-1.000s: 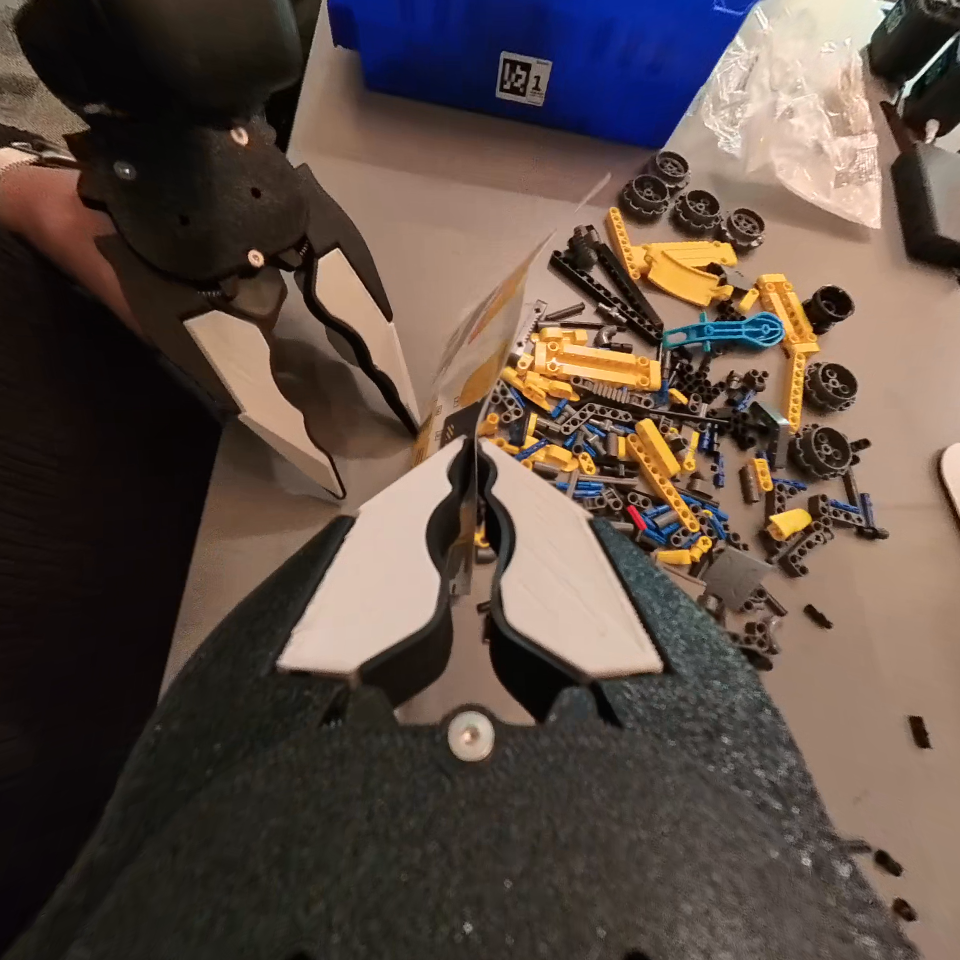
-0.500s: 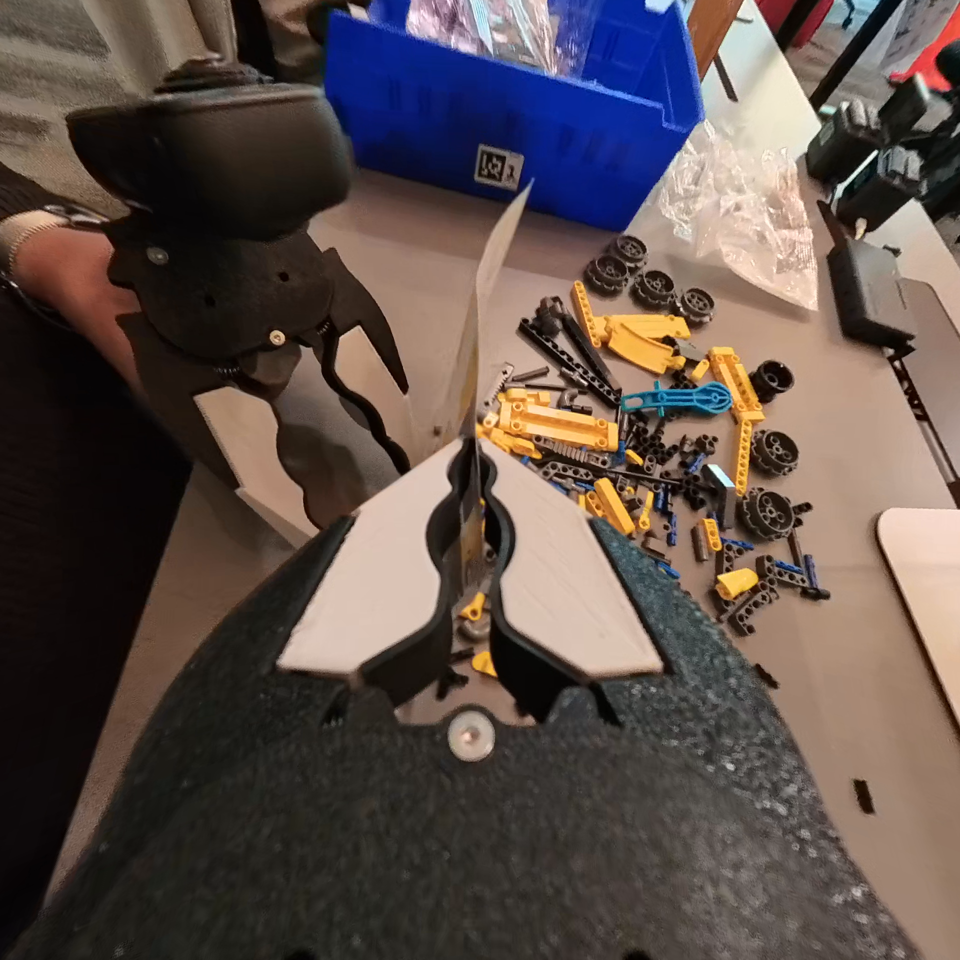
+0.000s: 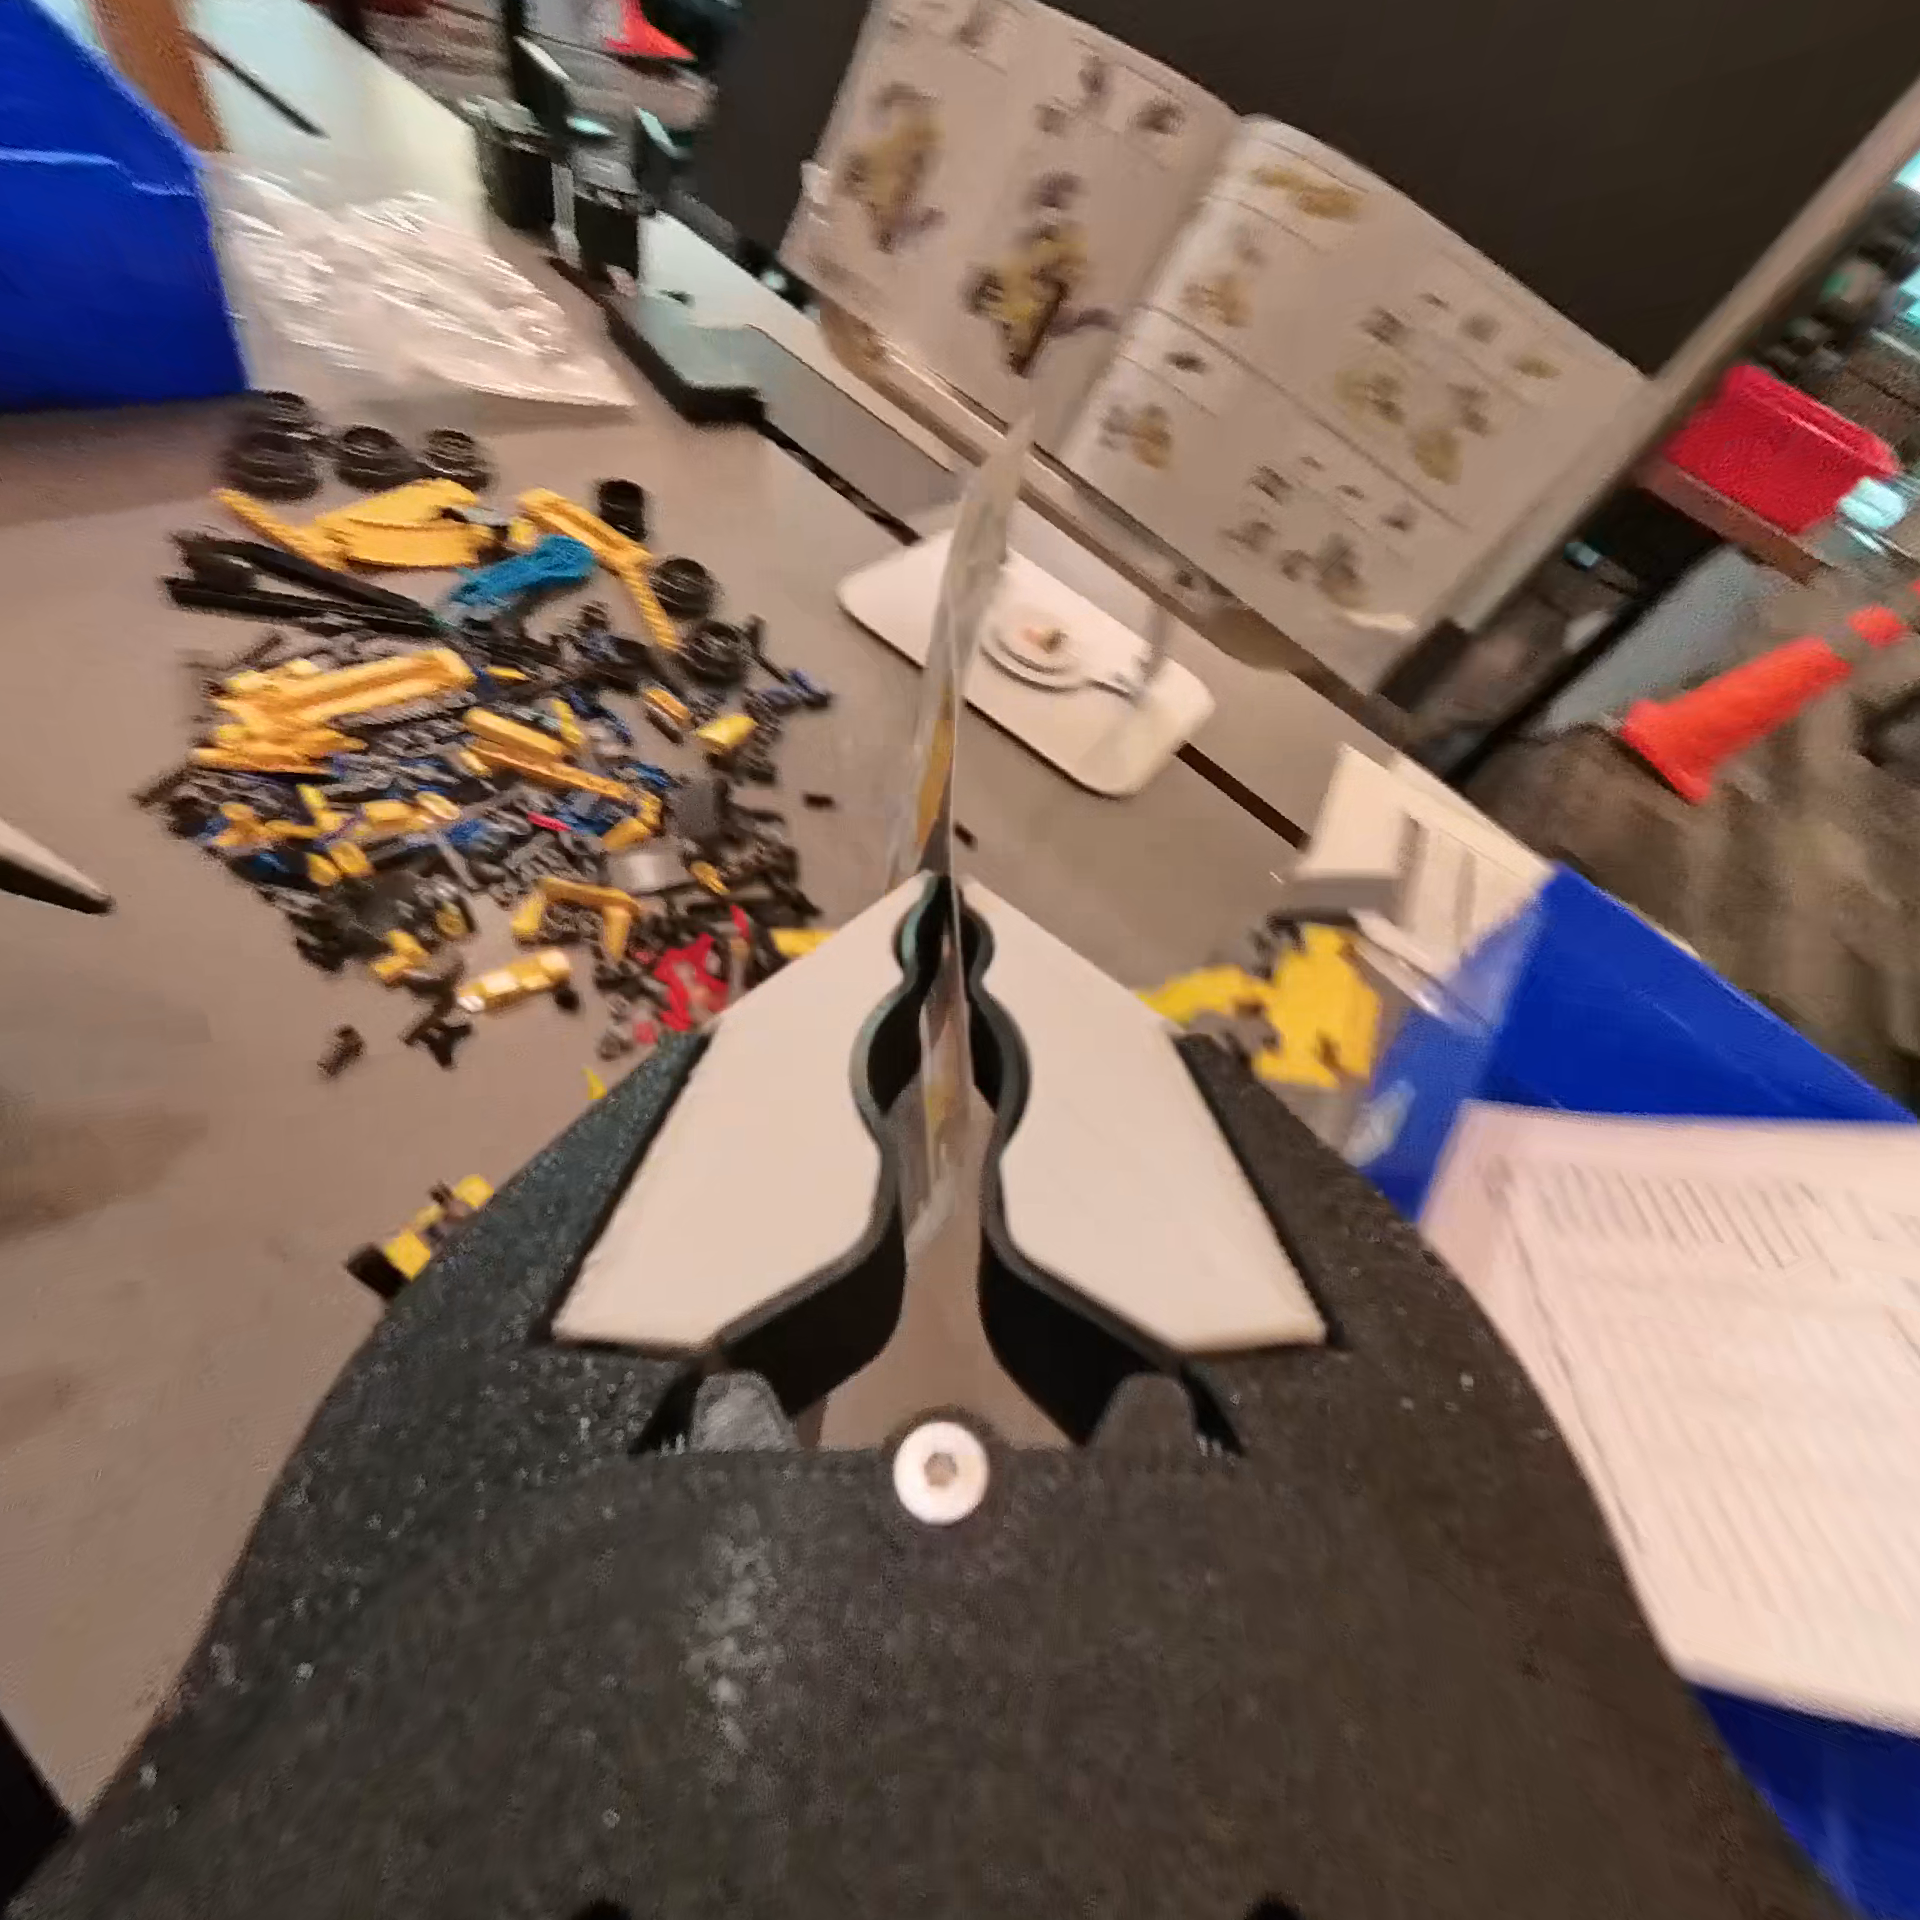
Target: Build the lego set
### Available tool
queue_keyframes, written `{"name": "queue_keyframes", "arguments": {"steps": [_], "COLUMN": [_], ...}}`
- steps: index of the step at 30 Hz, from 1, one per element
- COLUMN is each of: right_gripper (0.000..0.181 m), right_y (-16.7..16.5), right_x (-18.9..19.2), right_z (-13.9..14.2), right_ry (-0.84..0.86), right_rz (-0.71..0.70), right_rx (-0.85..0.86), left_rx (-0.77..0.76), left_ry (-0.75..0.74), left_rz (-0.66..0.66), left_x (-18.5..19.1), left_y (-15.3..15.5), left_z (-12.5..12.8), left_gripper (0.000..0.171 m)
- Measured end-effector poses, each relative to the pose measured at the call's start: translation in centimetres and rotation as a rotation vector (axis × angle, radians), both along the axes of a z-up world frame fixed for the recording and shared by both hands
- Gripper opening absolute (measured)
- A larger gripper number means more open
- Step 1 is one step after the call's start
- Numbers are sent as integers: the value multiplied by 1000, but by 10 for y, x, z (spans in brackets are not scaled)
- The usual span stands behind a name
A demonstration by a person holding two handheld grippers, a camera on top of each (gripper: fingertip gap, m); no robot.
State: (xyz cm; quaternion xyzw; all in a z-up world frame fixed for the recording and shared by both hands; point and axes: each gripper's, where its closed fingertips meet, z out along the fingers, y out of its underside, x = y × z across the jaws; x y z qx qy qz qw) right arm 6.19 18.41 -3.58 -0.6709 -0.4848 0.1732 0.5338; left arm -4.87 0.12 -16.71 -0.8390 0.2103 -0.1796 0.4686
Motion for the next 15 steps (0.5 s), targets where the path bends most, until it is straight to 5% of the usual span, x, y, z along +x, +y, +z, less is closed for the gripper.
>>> {"name": "queue_keyframes", "arguments": {"steps": [6, 12, 15], "right_gripper": [0, 0, 0], "right_y": [-1, -18, -39], "right_x": [79, 111, 108], "right_z": [-14, -39, -45], "right_ry": [-45, -51, -25], "right_rz": [-192, -271, -183], "right_rx": [14, -14, -16], "left_rx": [20, 59, 79], "left_ry": [-2, 12, 9], "left_rz": [-55, -112, -164], "left_x": [25, 48, 61], "left_y": [6, 24, 35], "left_z": [7, 18, 25], "left_gripper": [64, 73, 75]}}
